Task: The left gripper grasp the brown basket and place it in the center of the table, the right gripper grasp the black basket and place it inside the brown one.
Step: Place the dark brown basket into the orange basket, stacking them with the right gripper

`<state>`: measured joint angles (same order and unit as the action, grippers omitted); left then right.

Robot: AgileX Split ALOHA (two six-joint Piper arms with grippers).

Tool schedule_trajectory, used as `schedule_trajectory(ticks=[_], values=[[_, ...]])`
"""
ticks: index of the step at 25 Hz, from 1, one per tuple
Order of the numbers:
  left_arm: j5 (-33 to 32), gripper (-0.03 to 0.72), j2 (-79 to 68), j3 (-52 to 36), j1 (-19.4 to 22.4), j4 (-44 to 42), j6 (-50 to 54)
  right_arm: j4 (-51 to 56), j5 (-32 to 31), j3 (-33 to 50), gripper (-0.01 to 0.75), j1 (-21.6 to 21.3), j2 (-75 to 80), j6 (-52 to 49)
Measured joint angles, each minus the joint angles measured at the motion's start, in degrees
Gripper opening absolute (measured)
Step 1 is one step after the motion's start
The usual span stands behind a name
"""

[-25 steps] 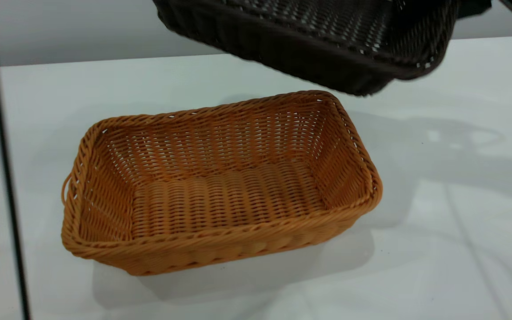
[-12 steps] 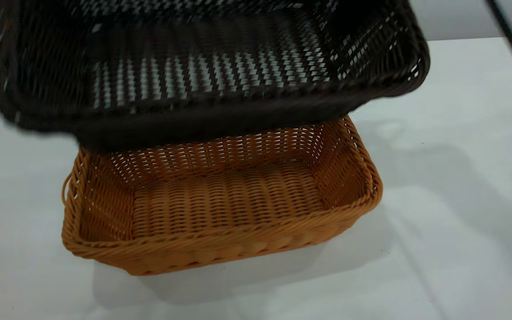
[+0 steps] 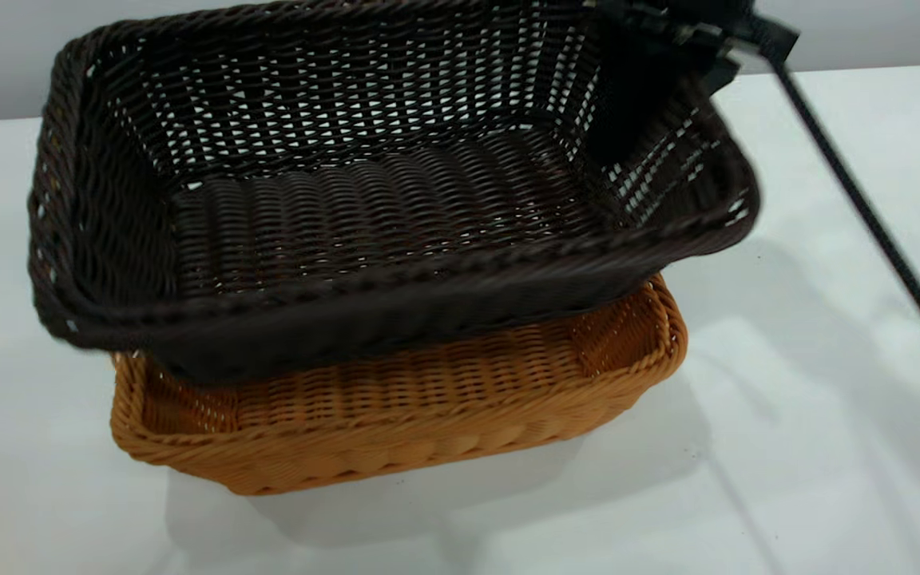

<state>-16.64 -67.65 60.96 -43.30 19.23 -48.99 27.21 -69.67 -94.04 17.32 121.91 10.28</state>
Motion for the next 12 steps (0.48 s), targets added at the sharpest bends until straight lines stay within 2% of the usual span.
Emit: schedule_trajectory(ticks=[12], values=[[-0.4, 0.669, 0.0, 0.0, 0.0, -0.1, 0.0, -1.0, -0.3, -0.1, 0.118, 0.0, 1.4, -5.7]])
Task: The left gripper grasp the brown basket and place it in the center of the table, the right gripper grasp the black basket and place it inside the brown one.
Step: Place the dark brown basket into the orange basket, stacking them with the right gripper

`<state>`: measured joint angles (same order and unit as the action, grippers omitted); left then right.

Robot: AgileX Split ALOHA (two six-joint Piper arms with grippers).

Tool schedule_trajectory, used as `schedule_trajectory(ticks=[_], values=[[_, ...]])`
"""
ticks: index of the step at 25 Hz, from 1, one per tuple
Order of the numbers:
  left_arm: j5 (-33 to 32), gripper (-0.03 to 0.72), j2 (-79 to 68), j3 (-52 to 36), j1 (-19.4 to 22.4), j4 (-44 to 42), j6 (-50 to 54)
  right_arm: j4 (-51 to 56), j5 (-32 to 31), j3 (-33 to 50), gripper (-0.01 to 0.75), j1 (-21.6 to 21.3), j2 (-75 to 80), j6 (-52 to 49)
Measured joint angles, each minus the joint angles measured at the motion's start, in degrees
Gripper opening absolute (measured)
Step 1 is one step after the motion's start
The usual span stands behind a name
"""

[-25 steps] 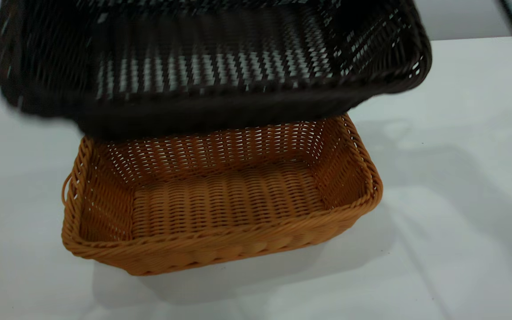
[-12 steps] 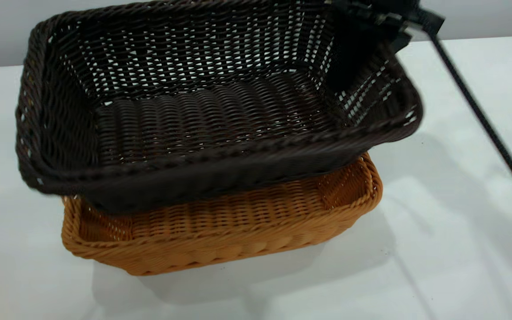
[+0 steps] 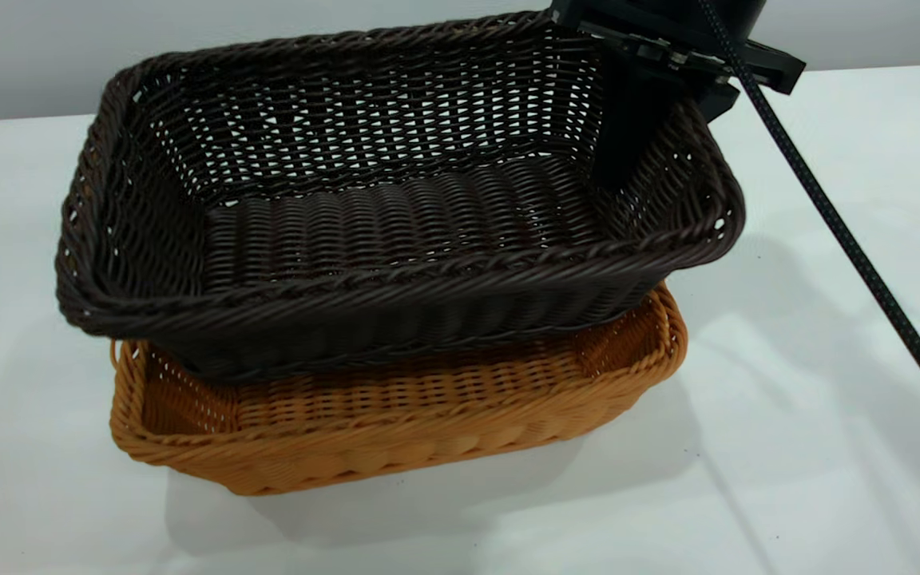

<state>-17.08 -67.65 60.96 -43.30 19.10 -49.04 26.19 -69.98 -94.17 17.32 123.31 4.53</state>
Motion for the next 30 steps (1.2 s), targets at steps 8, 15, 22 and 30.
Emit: schedule_trajectory(ticks=[8, 15, 22, 30], values=[[0.0, 0.669, 0.0, 0.0, 0.0, -0.1, -0.1, 0.3, 0.0, 0.1, 0.118, 0.0, 2.0, -0.7], [-0.2, 0.669, 0.0, 0.0, 0.0, -0.1, -0.1, 0.3, 0.2, 0.1, 0.118, 0.0, 3.9, -2.2], [-0.3, 0.669, 0.0, 0.0, 0.0, -0.1, 0.0, -0.9, 0.4, 0.0, 0.118, 0.0, 5.1, -2.1], [-0.3, 0.668, 0.0, 0.0, 0.0, -0.1, 0.0, -1.4, 0.8, 0.0, 0.118, 0.0, 5.2, -0.7]])
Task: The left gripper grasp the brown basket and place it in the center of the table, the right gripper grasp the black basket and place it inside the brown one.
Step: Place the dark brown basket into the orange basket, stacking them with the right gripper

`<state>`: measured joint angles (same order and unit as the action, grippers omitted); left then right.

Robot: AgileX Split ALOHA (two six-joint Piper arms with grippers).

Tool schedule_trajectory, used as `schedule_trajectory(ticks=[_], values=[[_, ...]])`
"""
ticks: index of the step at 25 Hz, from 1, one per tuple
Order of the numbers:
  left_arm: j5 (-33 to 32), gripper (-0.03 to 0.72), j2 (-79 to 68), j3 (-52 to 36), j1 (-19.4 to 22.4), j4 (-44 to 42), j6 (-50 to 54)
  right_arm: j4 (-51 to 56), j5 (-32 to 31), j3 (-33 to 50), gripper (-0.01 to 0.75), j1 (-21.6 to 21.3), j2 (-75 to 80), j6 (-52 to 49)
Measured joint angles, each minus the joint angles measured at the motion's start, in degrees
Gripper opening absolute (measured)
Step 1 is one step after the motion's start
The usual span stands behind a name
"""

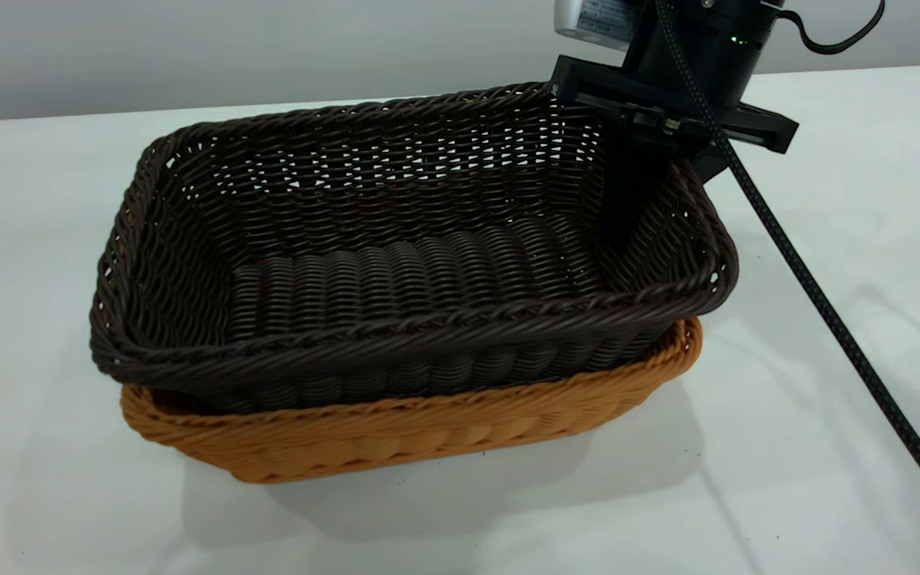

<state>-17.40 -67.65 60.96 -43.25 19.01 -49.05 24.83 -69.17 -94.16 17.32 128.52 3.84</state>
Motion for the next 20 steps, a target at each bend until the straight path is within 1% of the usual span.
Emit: schedule_trajectory(ticks=[3, 6, 10, 13, 15, 18, 20], values=[[0.0, 0.668, 0.0, 0.0, 0.0, 0.0, 0.0, -0.7, -0.1, 0.0, 0.124, 0.0, 0.2, 1.6], [0.0, 0.668, 0.0, 0.0, 0.0, 0.0, 0.0, -0.6, -0.5, 0.1, 0.174, 0.0, 0.2, 1.6], [0.0, 0.668, 0.0, 0.0, 0.0, 0.0, 0.0, 0.4, -0.7, 0.1, 0.315, 0.0, 0.0, 1.5], [0.0, 0.668, 0.0, 0.0, 0.0, 0.0, 0.0, 1.8, -0.7, 0.0, 0.447, 0.0, -0.1, 1.6], [0.0, 0.668, 0.0, 0.0, 0.0, 0.0, 0.0, 2.0, -0.9, 0.0, 0.511, 0.0, -0.2, 1.7], [-0.1, 0.668, 0.0, 0.0, 0.0, 0.0, 0.0, 2.2, -0.9, 0.0, 0.568, 0.0, -0.2, 1.8], [-0.1, 0.668, 0.0, 0.0, 0.0, 0.0, 0.0, 1.9, -0.9, 0.0, 0.573, 0.0, -0.2, 1.8]])
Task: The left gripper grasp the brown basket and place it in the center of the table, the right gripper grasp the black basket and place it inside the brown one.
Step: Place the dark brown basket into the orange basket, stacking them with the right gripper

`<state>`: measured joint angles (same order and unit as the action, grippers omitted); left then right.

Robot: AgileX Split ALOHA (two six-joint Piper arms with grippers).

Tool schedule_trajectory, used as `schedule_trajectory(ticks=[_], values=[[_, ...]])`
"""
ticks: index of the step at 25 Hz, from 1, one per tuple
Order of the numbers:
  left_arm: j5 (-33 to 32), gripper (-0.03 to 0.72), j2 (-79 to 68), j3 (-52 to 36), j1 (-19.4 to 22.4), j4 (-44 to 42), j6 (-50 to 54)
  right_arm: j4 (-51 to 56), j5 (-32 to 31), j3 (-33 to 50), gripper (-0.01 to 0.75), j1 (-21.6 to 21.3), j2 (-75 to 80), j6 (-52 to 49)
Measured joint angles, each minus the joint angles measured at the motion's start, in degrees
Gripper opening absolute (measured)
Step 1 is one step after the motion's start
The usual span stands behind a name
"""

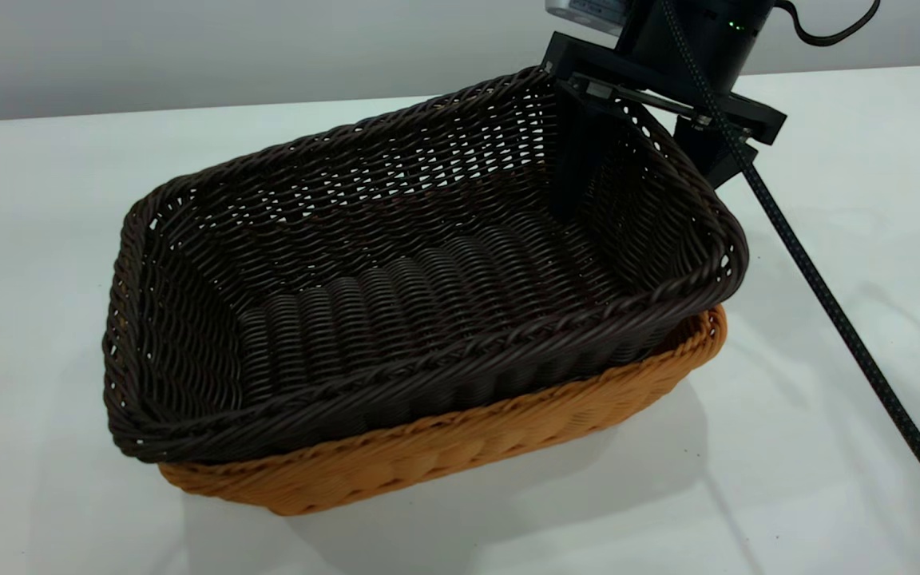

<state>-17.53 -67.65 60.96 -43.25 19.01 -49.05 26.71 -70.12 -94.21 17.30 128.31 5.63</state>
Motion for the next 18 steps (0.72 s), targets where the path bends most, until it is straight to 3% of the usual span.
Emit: schedule_trajectory(ticks=[18], values=[[-1.6, 0.668, 0.0, 0.0, 0.0, 0.0, 0.0, -2.8, -0.5, -1.7, 0.584, -0.1, 0.2, 0.1]])
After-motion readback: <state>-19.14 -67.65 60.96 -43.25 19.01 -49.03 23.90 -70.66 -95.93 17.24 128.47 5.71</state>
